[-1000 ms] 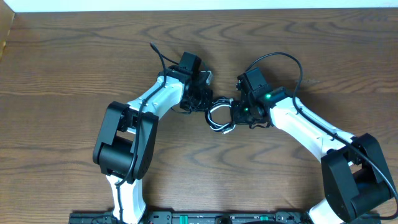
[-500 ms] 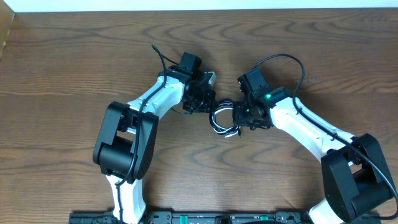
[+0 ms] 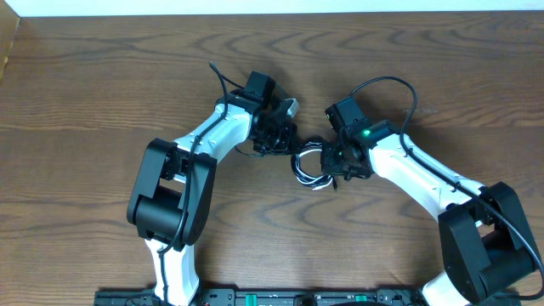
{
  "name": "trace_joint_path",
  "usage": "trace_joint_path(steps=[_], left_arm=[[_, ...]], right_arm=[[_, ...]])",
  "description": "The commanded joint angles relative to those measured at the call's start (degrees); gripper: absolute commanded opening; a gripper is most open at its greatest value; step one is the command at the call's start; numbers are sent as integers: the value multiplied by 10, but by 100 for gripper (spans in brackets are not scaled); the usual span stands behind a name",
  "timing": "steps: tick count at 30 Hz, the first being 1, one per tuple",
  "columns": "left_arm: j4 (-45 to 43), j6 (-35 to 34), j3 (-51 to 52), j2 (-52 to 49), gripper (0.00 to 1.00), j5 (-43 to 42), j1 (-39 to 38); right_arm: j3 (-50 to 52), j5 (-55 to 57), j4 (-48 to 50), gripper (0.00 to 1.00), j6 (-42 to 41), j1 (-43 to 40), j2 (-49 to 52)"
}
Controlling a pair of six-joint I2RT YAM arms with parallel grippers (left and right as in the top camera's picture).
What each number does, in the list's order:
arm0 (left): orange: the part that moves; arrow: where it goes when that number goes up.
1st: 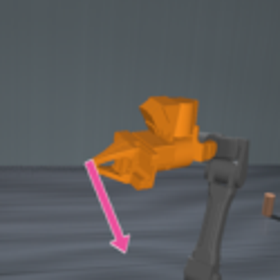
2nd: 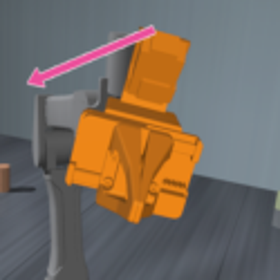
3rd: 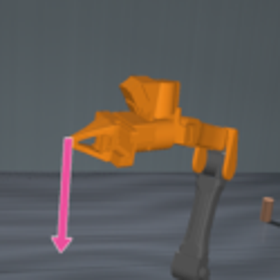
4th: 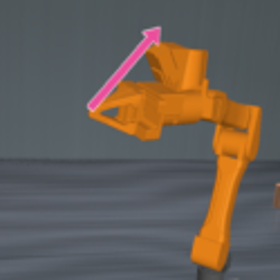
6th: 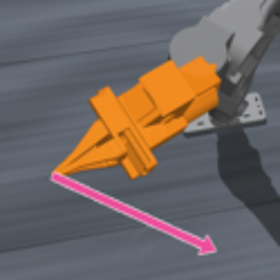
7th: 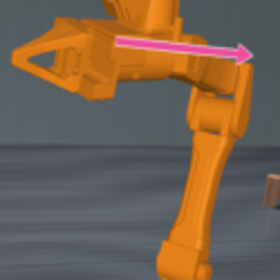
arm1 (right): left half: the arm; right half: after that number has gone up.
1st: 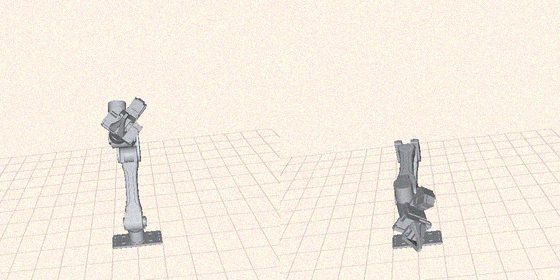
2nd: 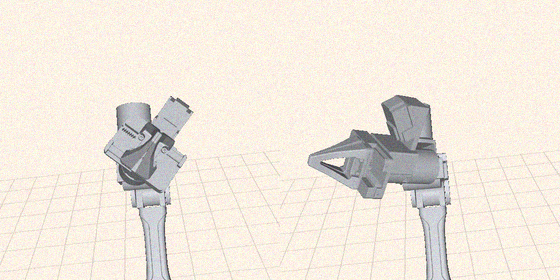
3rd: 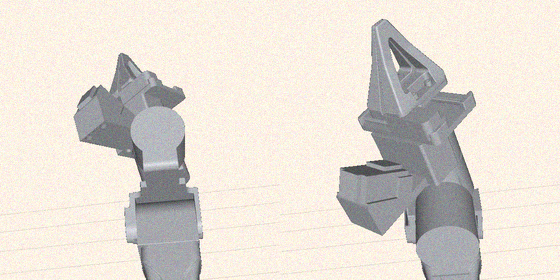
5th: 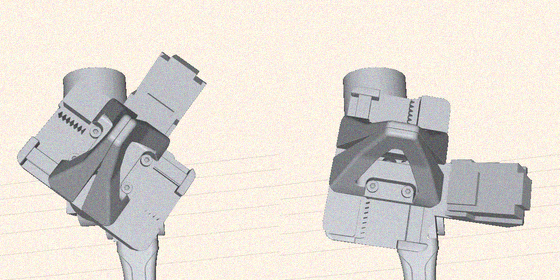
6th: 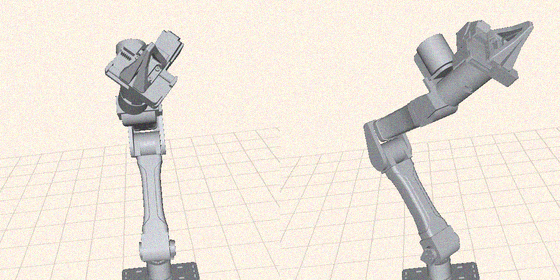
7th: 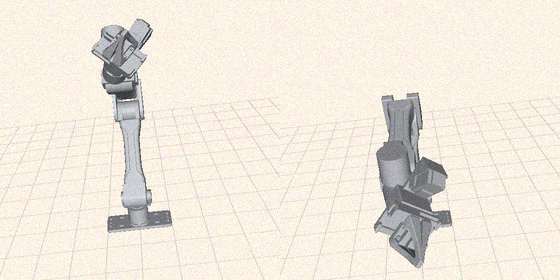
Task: Untangle cables
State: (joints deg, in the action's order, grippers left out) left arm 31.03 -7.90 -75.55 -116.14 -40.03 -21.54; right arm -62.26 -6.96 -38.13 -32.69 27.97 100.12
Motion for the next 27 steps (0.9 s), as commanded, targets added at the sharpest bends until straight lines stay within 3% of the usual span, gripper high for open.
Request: trace_joint_path(steps=[1,10,18,27], left_arm=[[1,-3,6,-1,7,-16,0],[-1,-3,6,-1,7,-74,0],[-2,-3,6,-1,7,-75,0],[-3,-3,6,-1,7,-75,0]], right_arm=[[9,24,1,12,-7,-2,3],[9,23,1,15,-7,-2,3],[10,24,1,19,-7,-3,3],[12,25,0,30,-7,-14,3]])
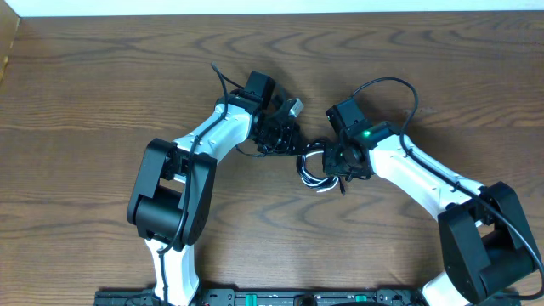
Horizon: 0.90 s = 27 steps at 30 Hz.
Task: Untangle cables
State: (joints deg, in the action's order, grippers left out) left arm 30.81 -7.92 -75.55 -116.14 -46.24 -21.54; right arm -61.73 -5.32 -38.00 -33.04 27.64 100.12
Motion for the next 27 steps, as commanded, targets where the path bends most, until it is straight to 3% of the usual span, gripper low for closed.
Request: trace_joint_path(steps=[1,27], left_arm=[[-1,-3,6,-1,7,-13,0],[-1,-3,6,-1,7,-13,0]], right_arm=[[8,9,-1,30,-4,-11,3],[23,-60,27,29,-1,-10,11]])
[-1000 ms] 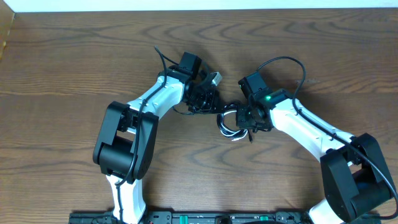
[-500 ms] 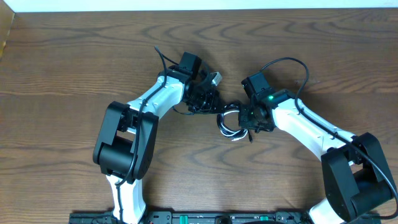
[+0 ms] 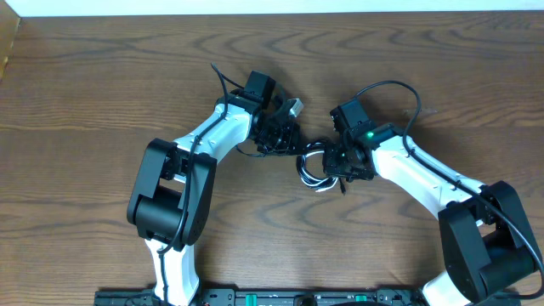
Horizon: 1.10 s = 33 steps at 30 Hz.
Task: Untangle cables
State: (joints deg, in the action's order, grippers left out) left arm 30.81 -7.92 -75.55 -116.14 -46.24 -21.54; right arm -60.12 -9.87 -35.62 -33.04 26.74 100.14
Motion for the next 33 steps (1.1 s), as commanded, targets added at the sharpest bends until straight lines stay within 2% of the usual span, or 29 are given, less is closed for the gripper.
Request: trace_joint_path(steps=[1,4,8,11,15,19,25,33], left_arm=[[-1,-3,6,-1,8,-13,0],[-1,-3,6,-1,8,-13,0],[-1,-3,6,-1,7,-13,0],[-1,-3,6,-1,7,-13,0],[-1,-3,6,-1,7,-13,0],[-2,-3,6,-1,8,-13,0],[-2,-3,6,-1,8,-13,0],[-2,-3,6,-1,7,-13,0]], right_arm=[[7,-20,5,30,-1,-1,12],[7,-45,17,31,-1,-1,13],[7,-112,80,30,3,2,15],[7,-103,106,25,2,7,16],[7,-61,109,25,-18,12,27],[6,-71,113,23,-18,8,35],[-17,-137,104,22,19,-15,13],[-20,-115,23,25,31,-43,-3]])
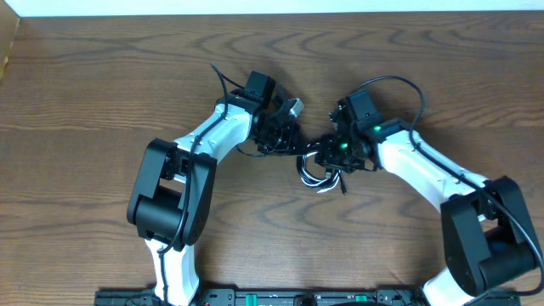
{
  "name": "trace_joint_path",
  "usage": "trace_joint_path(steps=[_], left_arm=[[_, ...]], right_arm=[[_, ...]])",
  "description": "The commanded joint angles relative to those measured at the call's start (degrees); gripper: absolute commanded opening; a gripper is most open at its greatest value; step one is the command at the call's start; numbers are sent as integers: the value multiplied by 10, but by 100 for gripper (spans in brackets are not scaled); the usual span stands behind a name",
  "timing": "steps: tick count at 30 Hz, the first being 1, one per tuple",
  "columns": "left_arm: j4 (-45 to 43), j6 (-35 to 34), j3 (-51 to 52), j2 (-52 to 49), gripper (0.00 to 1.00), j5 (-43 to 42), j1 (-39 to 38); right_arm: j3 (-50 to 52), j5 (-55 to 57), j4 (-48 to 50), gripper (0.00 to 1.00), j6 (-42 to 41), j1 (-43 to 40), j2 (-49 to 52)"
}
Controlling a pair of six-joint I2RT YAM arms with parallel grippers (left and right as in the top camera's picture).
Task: Untangle cables
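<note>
A small tangle of black and white cables (pixel 315 174) lies mid-table between the two arms. My left gripper (pixel 286 140) is at the tangle's upper left. A black strand runs taut from its fingertips toward the right, so it looks shut on that strand. A grey plug-like piece (pixel 294 106) shows beside its wrist. My right gripper (pixel 330 155) sits on the tangle's upper right edge, seemingly shut on the loops. The dark wrist hides most of its fingers.
The wooden table (pixel 102 102) spreads around the arms. The right arm's own black lead (pixel 399 85) arches above its wrist. A rail with dark fittings (pixel 272 297) runs along the front edge.
My right wrist has shifted a little up and to the right and turned, and its fingers now point more to the left at the tangle. The left arm and the bundle have hardly moved.
At first the loops lay as a round coil between both grippers. A moment later the coil was lower and a black strand stretched between the two grippers. That held, and now the right wrist has turned over the tangle.
</note>
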State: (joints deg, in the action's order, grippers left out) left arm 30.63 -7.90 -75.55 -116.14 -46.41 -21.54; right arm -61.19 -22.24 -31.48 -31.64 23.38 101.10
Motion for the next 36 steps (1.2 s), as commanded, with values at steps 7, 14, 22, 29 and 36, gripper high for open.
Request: trace_joint_path(steps=[7,14,22,29,36], left_arm=[[-1,-3,6,-1,7,-11,0],[-1,-3,6,-1,7,-11,0],[-1,-3,6,-1,7,-11,0],[-1,-3,6,-1,7,-11,0],[-1,-3,6,-1,8,-11,0]], right_arm=[[-10,43,-87,30,44,-21,-12],[-9,43,-134,30,58,-19,-11],[-4,69,-148,27,58,-2,-11],[-3,69,-148,15,58,16,-11],[2,70,-159,18,58,23,-10]])
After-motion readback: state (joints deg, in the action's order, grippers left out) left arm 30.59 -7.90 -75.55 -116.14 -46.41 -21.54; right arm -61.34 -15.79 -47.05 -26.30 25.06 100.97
